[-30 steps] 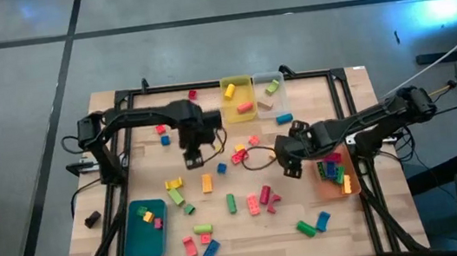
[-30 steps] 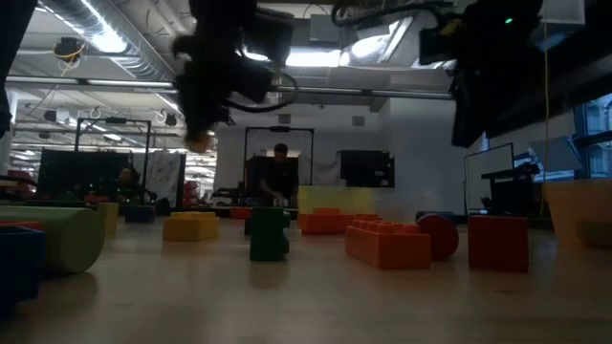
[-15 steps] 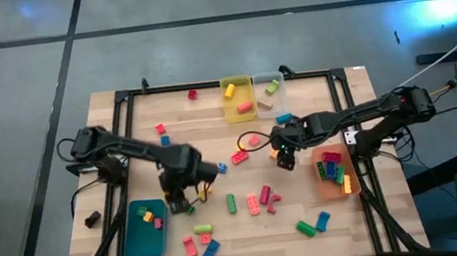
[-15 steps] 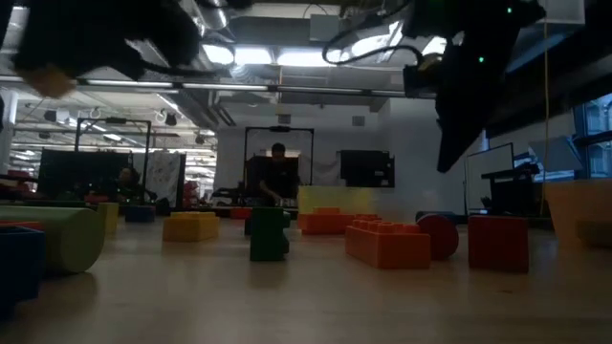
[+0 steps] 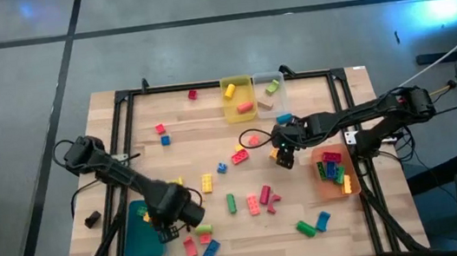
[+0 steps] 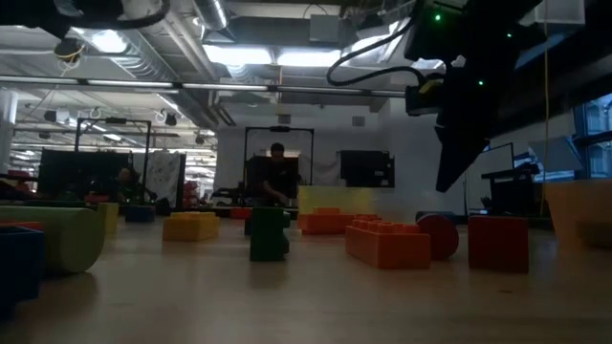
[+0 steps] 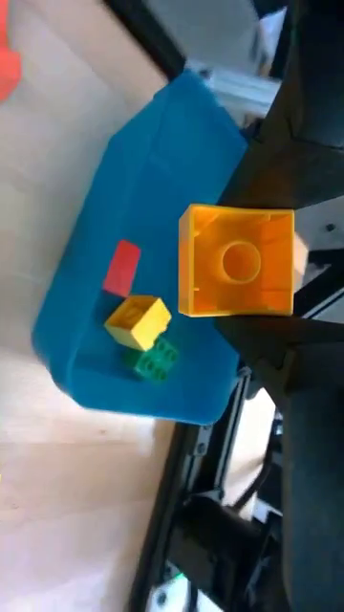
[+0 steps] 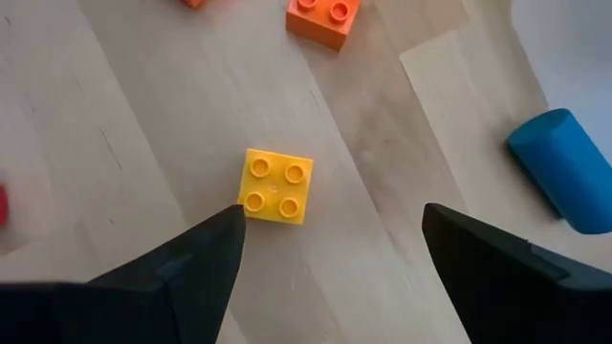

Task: Sort blocks by size
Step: Put the yellow square game piece into the blue bin

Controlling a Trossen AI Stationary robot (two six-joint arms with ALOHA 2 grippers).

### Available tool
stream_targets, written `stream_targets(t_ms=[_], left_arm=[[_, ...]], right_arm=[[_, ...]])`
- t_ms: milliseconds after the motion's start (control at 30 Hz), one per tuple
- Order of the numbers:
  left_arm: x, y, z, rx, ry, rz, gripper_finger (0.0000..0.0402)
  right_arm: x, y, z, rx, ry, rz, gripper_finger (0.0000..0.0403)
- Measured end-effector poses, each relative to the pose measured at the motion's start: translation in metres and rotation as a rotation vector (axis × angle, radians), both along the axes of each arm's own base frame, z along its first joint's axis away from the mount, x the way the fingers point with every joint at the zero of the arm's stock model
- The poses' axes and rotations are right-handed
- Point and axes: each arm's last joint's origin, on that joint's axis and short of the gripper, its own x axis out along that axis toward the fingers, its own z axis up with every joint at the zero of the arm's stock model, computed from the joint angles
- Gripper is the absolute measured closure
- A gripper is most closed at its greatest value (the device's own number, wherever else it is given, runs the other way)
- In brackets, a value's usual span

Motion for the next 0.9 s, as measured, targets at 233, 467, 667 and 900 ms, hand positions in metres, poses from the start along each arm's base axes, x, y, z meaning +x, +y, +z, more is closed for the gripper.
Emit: stream_targets(t_ms=[233, 467, 667, 900], left_arm=[[-0.010, -0.015, -0.001, 0.126, -0.071, -0.051, 0.0265], [-0.018, -0.021, 0.000, 0.203, -0.061, 0.056, 0.0230], [-0.018, -0.023, 0.000, 0.203, -0.065, 0.057, 0.0189], [-0.014, -0.018, -0.001, 0.333, -0.196, 0.011, 0.0189]], right_arm=[[0.000, 0.000, 0.000, 0.000, -0.001, 0.001, 0.0084], [0.000, 0.000, 0.000, 0.000, -0.001, 0.001, 0.0084], [0.000, 0.000, 0.000, 0.002, -0.001, 0.002, 0.0084], [0.000, 0.003, 0.000, 0.076, -0.002, 0.026, 0.0084]])
